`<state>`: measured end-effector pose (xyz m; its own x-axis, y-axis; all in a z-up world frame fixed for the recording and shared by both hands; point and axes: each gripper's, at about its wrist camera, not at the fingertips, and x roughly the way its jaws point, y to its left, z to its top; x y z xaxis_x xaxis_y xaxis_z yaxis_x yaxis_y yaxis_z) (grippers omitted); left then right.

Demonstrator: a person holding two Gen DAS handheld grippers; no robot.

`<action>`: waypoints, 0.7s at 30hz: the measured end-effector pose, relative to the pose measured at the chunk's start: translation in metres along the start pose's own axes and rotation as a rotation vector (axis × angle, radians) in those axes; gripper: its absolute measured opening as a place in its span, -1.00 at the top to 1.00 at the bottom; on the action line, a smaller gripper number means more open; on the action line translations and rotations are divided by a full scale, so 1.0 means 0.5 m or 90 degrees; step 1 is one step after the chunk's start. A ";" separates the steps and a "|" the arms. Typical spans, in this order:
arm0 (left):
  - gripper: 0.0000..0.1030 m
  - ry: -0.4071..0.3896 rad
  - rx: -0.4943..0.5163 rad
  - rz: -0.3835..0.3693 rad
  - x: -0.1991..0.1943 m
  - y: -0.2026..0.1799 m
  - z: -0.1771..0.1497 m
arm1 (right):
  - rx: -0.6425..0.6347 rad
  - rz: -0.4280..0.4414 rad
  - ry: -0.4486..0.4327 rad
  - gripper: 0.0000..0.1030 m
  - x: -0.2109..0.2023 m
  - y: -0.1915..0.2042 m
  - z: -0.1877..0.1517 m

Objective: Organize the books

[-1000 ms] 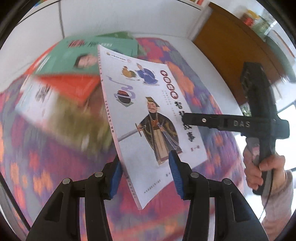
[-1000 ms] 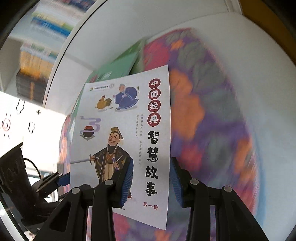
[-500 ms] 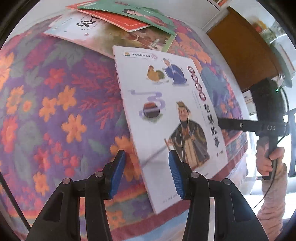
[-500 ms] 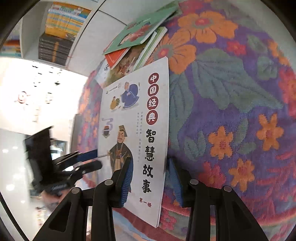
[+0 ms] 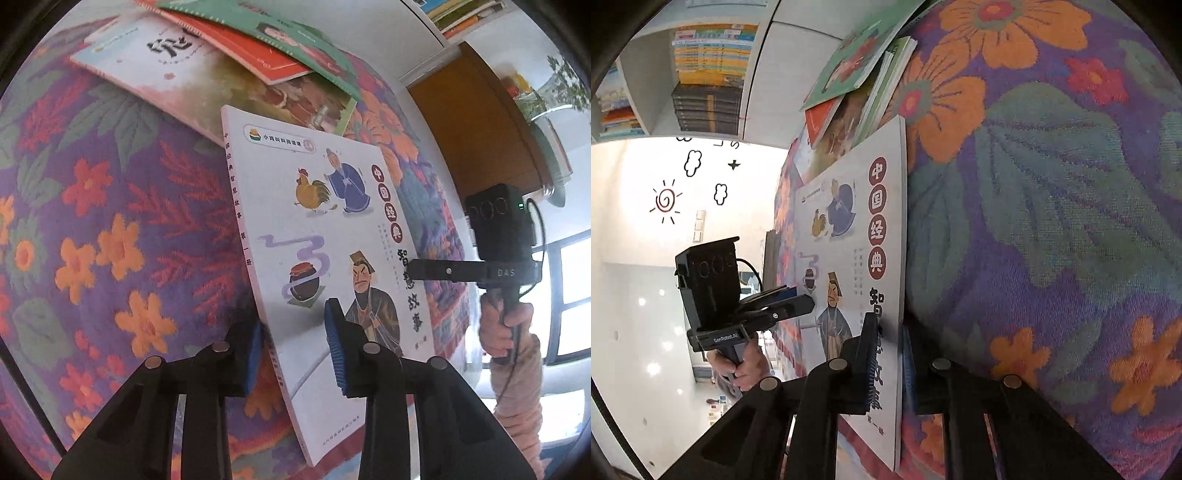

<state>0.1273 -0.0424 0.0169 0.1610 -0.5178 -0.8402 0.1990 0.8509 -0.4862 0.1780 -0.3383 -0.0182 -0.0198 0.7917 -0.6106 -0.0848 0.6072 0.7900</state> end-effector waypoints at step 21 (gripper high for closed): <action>0.39 -0.047 0.143 0.217 -0.071 -0.093 -0.064 | -0.194 -0.231 -0.062 0.71 0.022 0.236 -0.120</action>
<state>0.0815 -0.0609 0.0616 0.3207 -0.2221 -0.9208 0.3274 0.9382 -0.1123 0.1081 -0.2619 0.0649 0.1569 0.5432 -0.8248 -0.3569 0.8099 0.4655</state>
